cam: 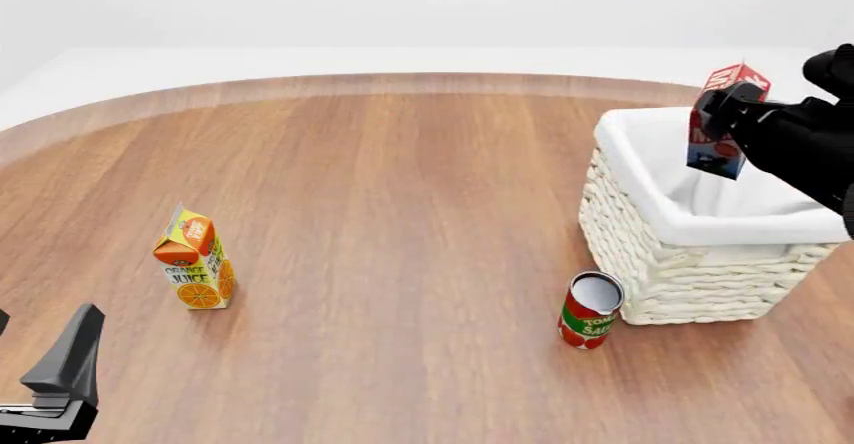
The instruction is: Pick the milk and place it in the basket.
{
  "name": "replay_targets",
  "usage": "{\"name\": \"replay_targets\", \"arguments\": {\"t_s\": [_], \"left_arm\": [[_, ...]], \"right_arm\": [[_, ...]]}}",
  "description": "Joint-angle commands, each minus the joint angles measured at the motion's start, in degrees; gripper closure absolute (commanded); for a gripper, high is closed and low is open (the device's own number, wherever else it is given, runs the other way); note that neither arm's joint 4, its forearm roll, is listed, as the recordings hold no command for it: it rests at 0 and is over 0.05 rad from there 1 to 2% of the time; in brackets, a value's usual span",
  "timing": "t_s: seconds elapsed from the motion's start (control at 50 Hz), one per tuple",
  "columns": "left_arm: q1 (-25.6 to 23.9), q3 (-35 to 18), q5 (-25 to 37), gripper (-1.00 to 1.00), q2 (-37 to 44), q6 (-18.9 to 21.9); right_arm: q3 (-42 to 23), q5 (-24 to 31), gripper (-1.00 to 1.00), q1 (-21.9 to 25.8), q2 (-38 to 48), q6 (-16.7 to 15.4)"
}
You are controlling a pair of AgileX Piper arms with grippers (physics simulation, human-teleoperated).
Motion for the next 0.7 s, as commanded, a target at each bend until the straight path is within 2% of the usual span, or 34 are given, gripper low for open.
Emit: {"name": "replay_targets", "arguments": {"t_s": [0.02, 0.4, 0.64, 0.66, 0.7], "left_arm": [[0.0, 0.0, 0.0, -1.00, 0.0, 0.0], [0.0, 0.0, 0.0, -1.00, 0.0, 0.0], [0.0, 0.0, 0.0, -1.00, 0.0, 0.0], [0.0, 0.0, 0.0, -1.00, 0.0, 0.0], [0.0, 0.0, 0.0, -1.00, 0.0, 0.0]], "right_arm": [[-1.4, -3.1, 1.00, -0.7, 3.3, 1.3], [-2.4, -6.5, 1.00, -2.0, 8.7, 2.0], [-3.4, -6.1, 1.00, -3.0, 10.6, 2.1], [-3.1, -6.6, 1.00, -3.0, 10.7, 3.2], [-3.2, -6.5, 1.00, -2.8, 11.3, 2.4]]}}
